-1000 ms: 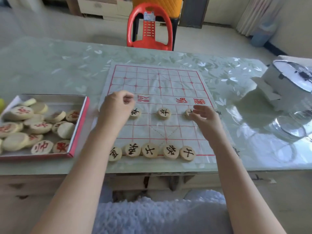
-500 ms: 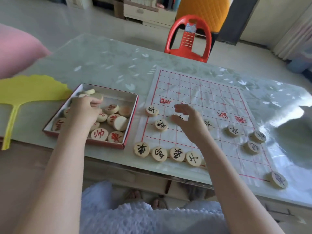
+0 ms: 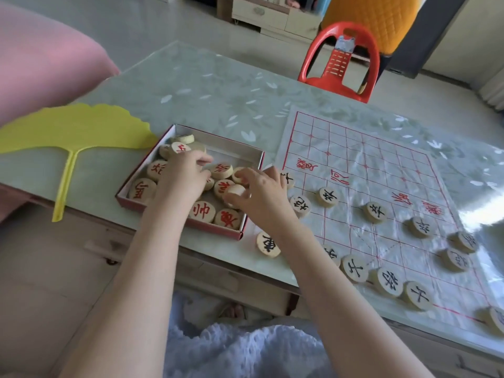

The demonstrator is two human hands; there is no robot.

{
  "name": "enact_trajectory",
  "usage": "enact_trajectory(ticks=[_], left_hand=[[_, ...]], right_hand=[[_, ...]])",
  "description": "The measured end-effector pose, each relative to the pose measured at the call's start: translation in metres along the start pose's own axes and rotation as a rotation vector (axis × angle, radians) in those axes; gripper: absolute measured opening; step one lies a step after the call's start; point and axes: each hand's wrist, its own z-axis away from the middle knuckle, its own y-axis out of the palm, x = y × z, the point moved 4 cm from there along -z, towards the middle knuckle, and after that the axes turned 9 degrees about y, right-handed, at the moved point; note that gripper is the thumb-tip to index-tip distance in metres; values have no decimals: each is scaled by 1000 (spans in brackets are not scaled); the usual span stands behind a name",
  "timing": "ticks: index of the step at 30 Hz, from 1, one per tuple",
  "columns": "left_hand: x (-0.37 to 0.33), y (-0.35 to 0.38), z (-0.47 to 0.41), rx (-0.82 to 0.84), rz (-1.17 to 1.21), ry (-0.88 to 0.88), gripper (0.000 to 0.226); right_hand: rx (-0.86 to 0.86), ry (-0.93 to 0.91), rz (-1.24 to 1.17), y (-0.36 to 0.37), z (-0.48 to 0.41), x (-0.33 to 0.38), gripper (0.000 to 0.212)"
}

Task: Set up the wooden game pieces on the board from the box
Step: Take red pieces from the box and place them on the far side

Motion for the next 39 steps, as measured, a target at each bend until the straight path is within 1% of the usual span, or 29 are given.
enact_trajectory(ticks=[3, 5, 7, 9, 12, 14, 16, 19, 21, 23, 26, 28, 31, 33, 36, 39], left_hand=[[-8, 8, -3, 61, -126, 86, 36], [-10, 13, -6, 100, -216, 100, 37], [-10, 20, -8, 144, -313, 97, 36], [-8, 26, -11, 189, -356, 94, 36], [-9, 29, -15, 195, -321, 62, 39], [-11, 27, -16, 174, -281, 59, 42], [-14, 26, -16, 160, -221, 63, 49], [-12, 23, -16, 151, -102, 26, 60], [-11, 22, -15, 153, -75, 8, 64], [-10, 22, -14, 164, -60, 2, 66], [-4, 13, -15, 138, 12, -17, 57], [3, -2, -16, 72, 116, -57, 48], [18, -27, -10, -4, 246, -142, 41], [25, -35, -3, 0, 227, -157, 37], [25, -35, 2, 27, 184, -151, 37], [18, -22, 2, 53, 66, -106, 39]], right_hand=[[26, -19, 144, 11, 0, 3, 52], [-23, -28, 149, 11, -1, 3, 43], [-68, -7, 36, 6, -2, 1, 29], [2, 37, -114, 1, -3, -4, 25], [162, 3, -135, -6, 0, -8, 28], [253, 12, -166, -8, 4, -10, 25], [297, -1, -184, -8, 7, -11, 20], [299, -22, -174, -6, 9, -10, 20], [288, -4, -164, -5, 12, -8, 28], [250, -20, -103, -2, 13, -5, 38], [213, -36, -57, 1, 12, -4, 47], [205, -51, -36, 3, 11, -5, 53], [188, -76, 8, 5, 11, -4, 56], [179, -74, 27, 7, 12, -3, 57], [155, -76, 55, 8, 10, 1, 57], [133, -92, 66, 10, 9, 4, 56]])
